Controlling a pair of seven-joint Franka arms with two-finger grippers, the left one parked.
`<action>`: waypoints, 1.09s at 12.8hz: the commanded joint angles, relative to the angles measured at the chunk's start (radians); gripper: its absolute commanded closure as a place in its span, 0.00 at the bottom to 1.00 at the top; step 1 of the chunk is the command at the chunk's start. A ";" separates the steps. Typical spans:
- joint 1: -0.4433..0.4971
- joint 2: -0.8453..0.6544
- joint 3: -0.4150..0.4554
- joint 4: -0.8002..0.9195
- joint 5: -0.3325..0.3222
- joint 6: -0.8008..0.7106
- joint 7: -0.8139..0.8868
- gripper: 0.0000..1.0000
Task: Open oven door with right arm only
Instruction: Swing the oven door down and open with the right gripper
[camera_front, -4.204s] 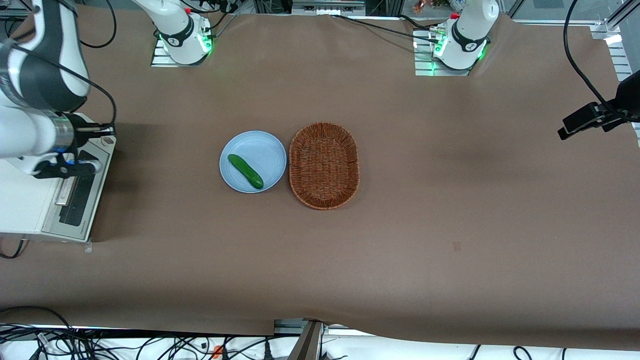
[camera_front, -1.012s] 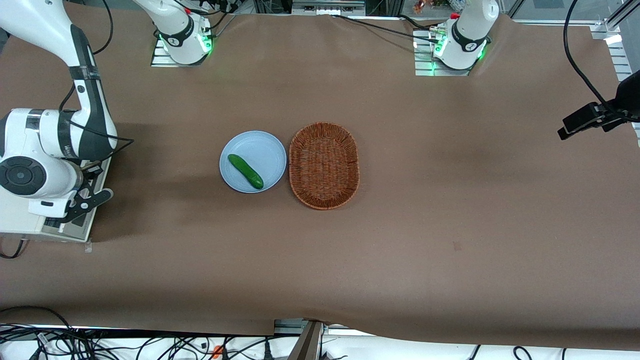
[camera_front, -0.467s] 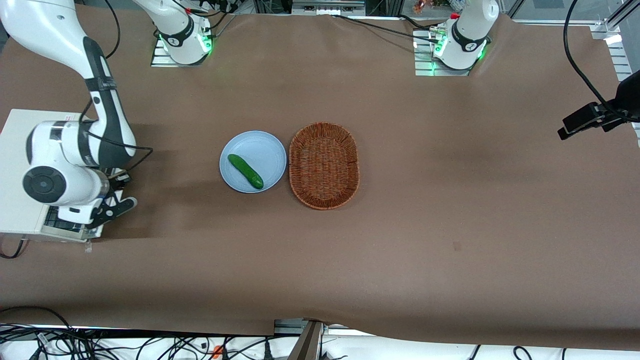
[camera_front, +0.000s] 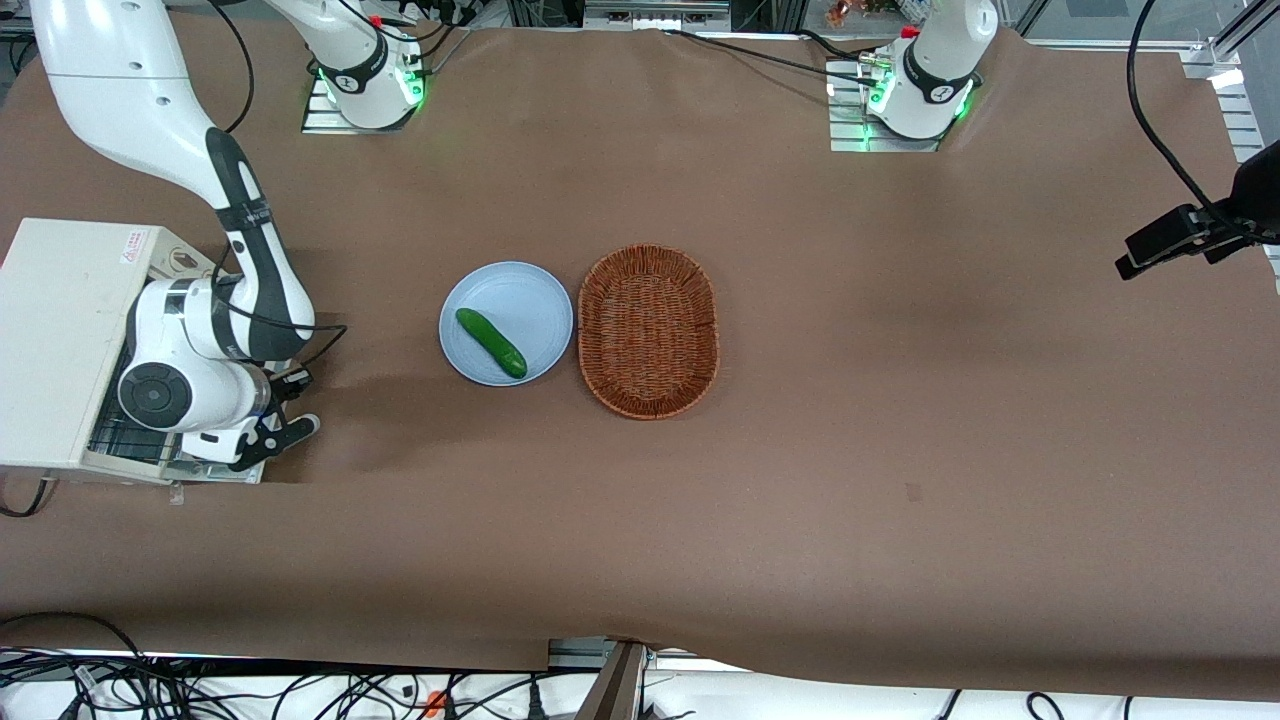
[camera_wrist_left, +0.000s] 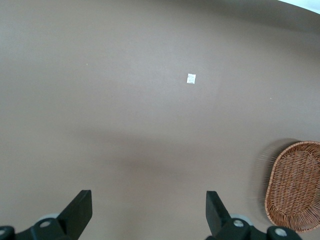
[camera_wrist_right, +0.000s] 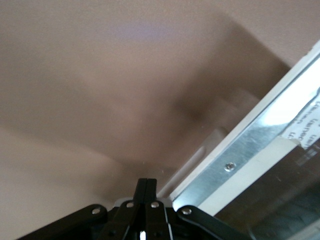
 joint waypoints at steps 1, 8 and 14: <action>-0.031 0.024 -0.037 0.010 0.009 0.017 -0.017 1.00; -0.018 0.039 -0.022 0.008 0.146 0.003 0.102 1.00; 0.008 0.030 -0.006 0.034 0.222 -0.066 0.182 1.00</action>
